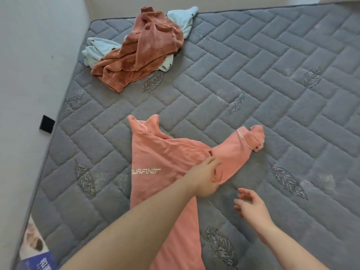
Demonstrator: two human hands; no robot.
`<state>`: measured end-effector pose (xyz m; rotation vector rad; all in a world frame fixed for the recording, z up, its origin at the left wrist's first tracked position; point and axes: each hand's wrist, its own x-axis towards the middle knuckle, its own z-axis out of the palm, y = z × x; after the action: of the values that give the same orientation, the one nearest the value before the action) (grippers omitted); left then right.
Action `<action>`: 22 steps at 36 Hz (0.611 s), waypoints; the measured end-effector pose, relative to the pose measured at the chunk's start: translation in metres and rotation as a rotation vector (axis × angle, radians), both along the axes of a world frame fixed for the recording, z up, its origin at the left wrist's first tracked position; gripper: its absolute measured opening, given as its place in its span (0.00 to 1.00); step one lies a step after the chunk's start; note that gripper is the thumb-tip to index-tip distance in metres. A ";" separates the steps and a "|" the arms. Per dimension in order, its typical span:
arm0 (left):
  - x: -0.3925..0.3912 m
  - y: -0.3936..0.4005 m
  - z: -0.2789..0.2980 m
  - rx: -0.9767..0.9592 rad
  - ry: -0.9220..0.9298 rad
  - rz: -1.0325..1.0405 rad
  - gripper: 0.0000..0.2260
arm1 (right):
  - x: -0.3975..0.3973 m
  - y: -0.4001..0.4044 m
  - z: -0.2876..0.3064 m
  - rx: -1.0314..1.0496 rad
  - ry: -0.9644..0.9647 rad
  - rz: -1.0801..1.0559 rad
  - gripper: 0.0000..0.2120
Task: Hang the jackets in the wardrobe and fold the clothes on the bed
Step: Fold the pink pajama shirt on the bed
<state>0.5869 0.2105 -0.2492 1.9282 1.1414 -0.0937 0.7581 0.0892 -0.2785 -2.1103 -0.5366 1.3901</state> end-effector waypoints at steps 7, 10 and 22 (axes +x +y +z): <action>-0.133 -0.087 -0.025 0.222 0.138 0.558 0.19 | -0.018 -0.023 -0.016 -0.072 -0.008 0.161 0.15; -0.197 -0.127 -0.033 0.152 0.348 0.644 0.25 | -0.038 -0.034 -0.020 -0.113 0.012 0.215 0.14; -0.274 -0.228 -0.053 -0.094 0.707 0.383 0.23 | -0.125 -0.105 -0.029 -0.303 -0.036 0.588 0.25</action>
<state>0.3125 -0.0172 -0.3026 1.5885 1.9082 -0.6444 0.6335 -0.0160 -0.3074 -2.3224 -1.0849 1.8475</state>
